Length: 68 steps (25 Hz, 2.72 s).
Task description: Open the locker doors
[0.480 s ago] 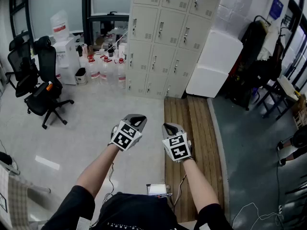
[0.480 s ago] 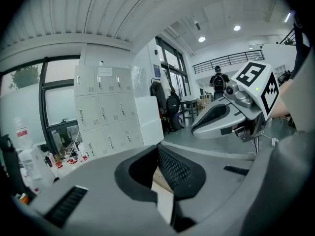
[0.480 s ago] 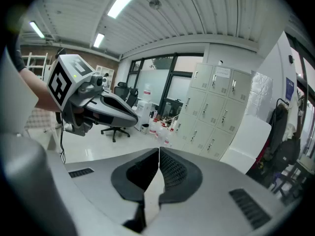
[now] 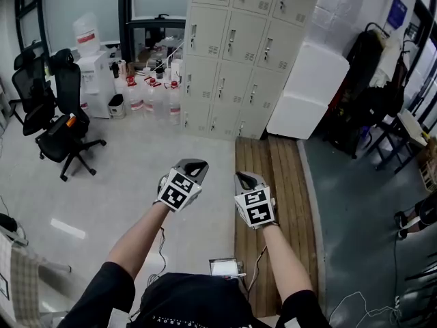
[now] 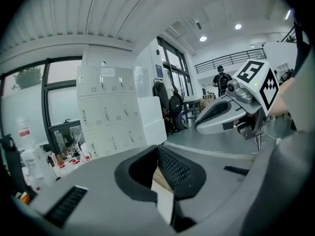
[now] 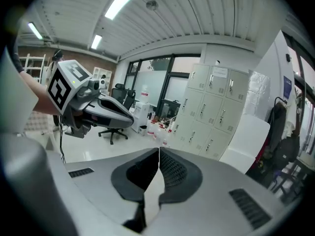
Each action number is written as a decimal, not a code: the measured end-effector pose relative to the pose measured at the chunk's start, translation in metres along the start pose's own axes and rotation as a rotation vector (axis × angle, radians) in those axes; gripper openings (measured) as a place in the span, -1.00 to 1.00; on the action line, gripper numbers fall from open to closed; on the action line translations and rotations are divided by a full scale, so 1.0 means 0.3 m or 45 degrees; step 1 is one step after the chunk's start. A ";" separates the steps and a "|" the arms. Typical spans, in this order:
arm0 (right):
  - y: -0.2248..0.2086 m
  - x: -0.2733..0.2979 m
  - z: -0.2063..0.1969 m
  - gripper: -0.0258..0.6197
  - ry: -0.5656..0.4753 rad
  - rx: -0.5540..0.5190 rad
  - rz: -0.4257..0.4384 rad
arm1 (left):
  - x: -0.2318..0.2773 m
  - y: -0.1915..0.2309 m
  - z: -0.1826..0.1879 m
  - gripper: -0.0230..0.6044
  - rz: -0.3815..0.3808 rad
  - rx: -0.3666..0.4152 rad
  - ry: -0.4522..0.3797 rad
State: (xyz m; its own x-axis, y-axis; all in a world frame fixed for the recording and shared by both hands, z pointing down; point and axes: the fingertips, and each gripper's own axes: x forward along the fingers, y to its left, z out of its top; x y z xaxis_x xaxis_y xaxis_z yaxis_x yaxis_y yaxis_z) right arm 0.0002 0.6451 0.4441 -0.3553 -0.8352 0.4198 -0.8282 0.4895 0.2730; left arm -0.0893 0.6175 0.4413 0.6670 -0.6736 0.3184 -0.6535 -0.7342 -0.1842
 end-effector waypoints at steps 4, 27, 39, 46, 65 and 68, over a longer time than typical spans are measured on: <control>-0.007 0.021 0.000 -0.82 -0.016 0.017 0.009 | 0.010 0.024 -0.022 -0.86 0.011 -0.017 0.010; -0.145 0.047 -0.073 -0.82 -0.018 0.054 0.054 | 0.145 -0.026 0.024 -0.86 -0.026 -0.014 -0.024; -0.365 0.066 -0.217 -0.82 -0.021 0.075 0.088 | 0.349 -0.120 0.046 -0.86 -0.010 -0.034 -0.009; -0.432 0.219 -0.239 -0.82 -0.010 0.083 0.100 | 0.488 -0.013 -0.013 -0.86 -0.018 -0.047 0.032; -0.611 1.032 0.070 -0.82 0.087 0.078 0.012 | 0.924 0.826 -0.058 -0.86 -0.123 -0.026 -0.006; -0.627 1.143 0.101 -0.82 0.091 0.099 0.003 | 0.981 0.948 -0.066 -0.86 -0.111 -0.049 0.002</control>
State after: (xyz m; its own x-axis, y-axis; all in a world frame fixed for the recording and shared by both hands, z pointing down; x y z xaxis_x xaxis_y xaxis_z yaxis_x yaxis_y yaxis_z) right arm 0.0212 0.2591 0.5105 -0.3279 -0.8128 0.4815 -0.8595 0.4683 0.2051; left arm -0.0858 0.2122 0.5010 0.7213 -0.6072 0.3333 -0.6064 -0.7861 -0.1196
